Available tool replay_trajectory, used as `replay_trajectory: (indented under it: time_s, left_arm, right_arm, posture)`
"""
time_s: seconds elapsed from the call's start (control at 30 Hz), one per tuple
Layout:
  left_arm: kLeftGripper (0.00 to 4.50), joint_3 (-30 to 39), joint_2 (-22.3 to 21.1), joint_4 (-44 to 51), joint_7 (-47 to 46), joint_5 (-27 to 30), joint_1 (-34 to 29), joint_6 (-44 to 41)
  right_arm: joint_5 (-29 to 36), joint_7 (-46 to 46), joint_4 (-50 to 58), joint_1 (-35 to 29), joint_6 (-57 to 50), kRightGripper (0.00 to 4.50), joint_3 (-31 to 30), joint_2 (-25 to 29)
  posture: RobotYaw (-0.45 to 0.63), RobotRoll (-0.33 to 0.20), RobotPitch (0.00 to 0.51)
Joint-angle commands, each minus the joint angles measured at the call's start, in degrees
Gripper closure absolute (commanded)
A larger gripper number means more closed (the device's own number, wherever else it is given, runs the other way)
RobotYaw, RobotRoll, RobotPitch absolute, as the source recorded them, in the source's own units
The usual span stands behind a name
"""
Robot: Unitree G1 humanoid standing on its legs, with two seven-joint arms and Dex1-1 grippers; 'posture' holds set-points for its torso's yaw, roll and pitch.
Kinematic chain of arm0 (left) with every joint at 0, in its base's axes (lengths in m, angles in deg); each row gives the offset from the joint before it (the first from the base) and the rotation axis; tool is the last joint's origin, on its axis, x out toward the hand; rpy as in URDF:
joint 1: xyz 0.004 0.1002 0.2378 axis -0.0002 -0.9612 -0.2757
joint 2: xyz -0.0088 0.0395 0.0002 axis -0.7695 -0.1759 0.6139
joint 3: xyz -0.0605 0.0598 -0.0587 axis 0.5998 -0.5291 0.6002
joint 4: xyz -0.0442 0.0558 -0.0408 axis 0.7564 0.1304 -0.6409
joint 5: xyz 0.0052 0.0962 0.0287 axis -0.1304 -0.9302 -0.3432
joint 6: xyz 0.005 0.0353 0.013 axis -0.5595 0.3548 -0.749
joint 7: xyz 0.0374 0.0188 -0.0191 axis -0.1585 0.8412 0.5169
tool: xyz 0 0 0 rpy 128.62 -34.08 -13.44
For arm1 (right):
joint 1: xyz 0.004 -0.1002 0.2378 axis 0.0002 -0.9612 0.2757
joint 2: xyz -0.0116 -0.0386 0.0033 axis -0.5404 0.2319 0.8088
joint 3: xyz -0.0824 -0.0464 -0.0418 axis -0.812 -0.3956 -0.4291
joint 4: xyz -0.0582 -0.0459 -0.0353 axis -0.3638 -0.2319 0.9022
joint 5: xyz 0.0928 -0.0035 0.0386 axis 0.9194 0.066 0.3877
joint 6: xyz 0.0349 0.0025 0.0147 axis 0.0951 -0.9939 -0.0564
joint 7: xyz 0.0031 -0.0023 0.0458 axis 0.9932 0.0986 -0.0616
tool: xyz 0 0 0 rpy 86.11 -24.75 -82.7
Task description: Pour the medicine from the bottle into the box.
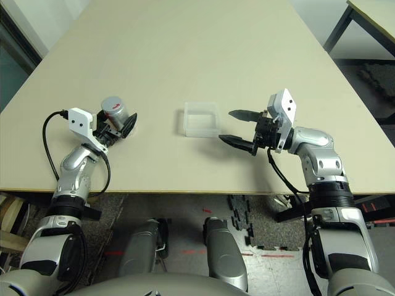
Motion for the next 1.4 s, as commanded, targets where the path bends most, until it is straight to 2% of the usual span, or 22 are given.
replay_trajectory:
  time_s: [0.03, 0.27, 0.37, 0.47, 0.5, 0.73, 1.07, 1.2, 1.4]
  left_arm:
    - [0.02, -0.98, 0.83, -1.81, -0.42, -0.93, 1.38, 0.77]
    - [0.02, -1.51, 2.10, -4.10, -1.82, -1.65, 3.26, 1.68]
    - [0.61, -1.34, 2.23, -5.19, -2.83, -1.80, 4.18, 2.05]
    - [1.70, -1.72, 2.04, -5.35, -2.23, -1.52, 4.32, 1.45]
    - [1.91, -1.78, 1.98, -5.25, -2.09, -1.46, 4.22, 1.31]
    - [1.90, -1.82, 1.60, -2.84, -0.85, -0.46, 3.88, -0.57]
    - [1.90, -5.08, 1.84, 6.18, 9.64, 4.20, 4.61, -11.83]
    - [1.90, -6.92, 1.87, 7.02, 14.12, 4.64, 5.96, -14.86]
    - [1.90, -7.93, 3.17, 4.06, 17.76, 5.00, 12.65, -18.03]
  right_arm:
    - [-0.46, 0.34, 1.14, -0.44, 0.58, 0.00, 0.12, 0.52]
    - [-0.53, 0.72, 1.22, -0.41, 0.74, 0.00, -0.05, 0.48]
    - [-0.63, 0.85, 1.19, -0.37, 0.82, 0.00, -0.14, 0.36]
    - [-0.74, 0.94, 1.21, -0.27, 0.82, 0.00, -0.13, 0.19]
    - [-0.70, 1.02, 1.30, -0.24, 0.74, 0.00, -0.07, 0.14]
    - [1.16, 2.18, 2.59, 0.54, -1.88, 0.00, 0.89, -0.33]
    - [5.62, 3.37, 5.76, 3.24, -10.07, 0.00, 0.60, -1.93]
    - [5.69, 2.89, 6.13, 4.39, -11.53, 0.00, -0.48, -2.74]
    - [5.95, 2.37, 5.10, 9.90, -14.09, 0.00, -2.18, -5.68]
  posture:
    - [-0.14, 0.000, 0.143]
    - [-0.14, 0.000, 0.139]
    - [-0.14, 0.000, 0.138]
    - [-0.14, 0.000, 0.136]
    - [-0.14, 0.000, 0.135]
    - [-0.14, 0.000, 0.135]
    - [-0.14, 0.000, 0.133]
    - [-0.15, 0.000, 0.132]
    - [-0.18, 0.000, 0.126]
